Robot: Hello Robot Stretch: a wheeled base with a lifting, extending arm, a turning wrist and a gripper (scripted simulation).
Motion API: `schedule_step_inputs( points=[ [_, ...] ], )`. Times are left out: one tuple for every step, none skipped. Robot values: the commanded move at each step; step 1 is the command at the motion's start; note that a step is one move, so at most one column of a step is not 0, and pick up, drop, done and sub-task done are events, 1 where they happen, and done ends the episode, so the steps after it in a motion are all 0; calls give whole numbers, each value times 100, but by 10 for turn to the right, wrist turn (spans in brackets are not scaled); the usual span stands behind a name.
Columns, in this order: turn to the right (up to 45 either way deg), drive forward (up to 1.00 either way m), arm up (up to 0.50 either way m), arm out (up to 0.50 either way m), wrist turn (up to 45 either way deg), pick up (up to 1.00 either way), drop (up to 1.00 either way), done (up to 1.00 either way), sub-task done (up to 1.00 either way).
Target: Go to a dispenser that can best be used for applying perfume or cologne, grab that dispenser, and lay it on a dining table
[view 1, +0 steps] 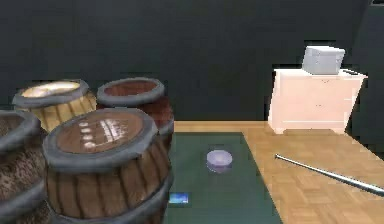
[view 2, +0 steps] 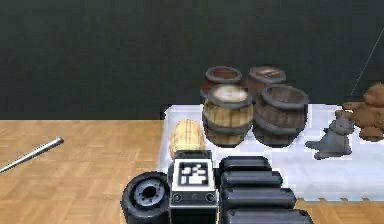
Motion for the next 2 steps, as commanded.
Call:
schedule_step_inputs(
  points=[
    [450, 0, 0, 0, 0, 0, 0, 0, 0],
    [450, 0, 0, 0, 0, 0, 0, 0, 0]
  ],
)
